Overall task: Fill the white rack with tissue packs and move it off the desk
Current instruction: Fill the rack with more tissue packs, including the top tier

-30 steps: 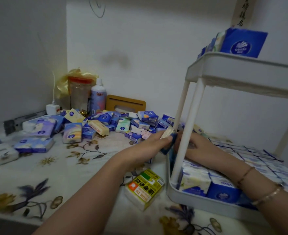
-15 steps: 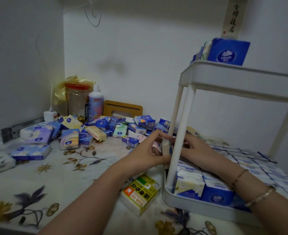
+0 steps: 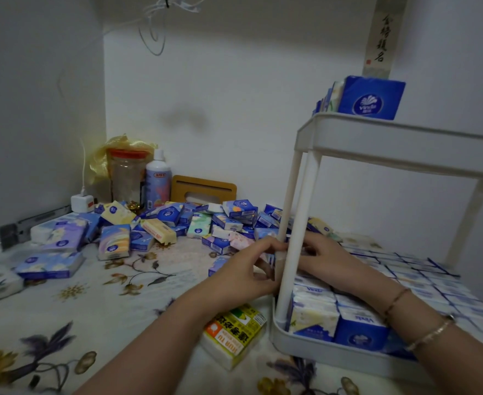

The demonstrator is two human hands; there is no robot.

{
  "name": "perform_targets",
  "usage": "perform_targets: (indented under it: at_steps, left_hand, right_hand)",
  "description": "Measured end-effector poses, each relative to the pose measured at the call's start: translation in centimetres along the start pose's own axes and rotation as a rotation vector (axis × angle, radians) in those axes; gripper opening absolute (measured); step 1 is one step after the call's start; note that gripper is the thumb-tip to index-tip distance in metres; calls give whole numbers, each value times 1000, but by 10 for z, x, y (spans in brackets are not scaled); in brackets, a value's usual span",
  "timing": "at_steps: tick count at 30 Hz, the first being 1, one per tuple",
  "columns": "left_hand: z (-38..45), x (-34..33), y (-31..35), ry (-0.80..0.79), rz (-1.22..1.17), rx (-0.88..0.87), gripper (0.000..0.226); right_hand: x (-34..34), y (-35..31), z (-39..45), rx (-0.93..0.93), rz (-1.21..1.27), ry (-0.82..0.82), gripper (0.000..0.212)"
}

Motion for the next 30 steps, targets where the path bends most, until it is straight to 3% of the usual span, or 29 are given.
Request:
perform_targets:
  at_steps: [3,10,14,20,26,28,30]
  left_hand:
    - [0,5,-4,-53,-61,66,48]
    - [2,3,-7,29,-4,77,45]
    - [2,-2,-11,-68,111,66,52]
    - [1,1,-15,-85,176,82,39]
    - [-10,8,-13,-40,152,53,51]
    - [-7,25,-12,56,222,79,52]
    - [-4,39,-17,55,427,119,55]
  right_hand:
    - [0,1,1,-3,-4,5,38]
    - [0,4,4,-2,-7,33,34]
    - [1,4,4,6,28,28,35]
    - [1,7,3,24,-14,54,19]
    - [12,-7,-9,70,-83,85,5]
    - [24,-16,-20,75,-135,101,8]
    - [35,-24,-33,64,-238,104,11]
Point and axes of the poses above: each hand's wrist, its own z-axis towards the middle knuckle, its own x-axis out of the back of the hand, y = z × x, the point moved 4 cm from there along z, towards the middle knuckle, and after that the axes turned 6 degrees about -z, right-handed, at the moved point
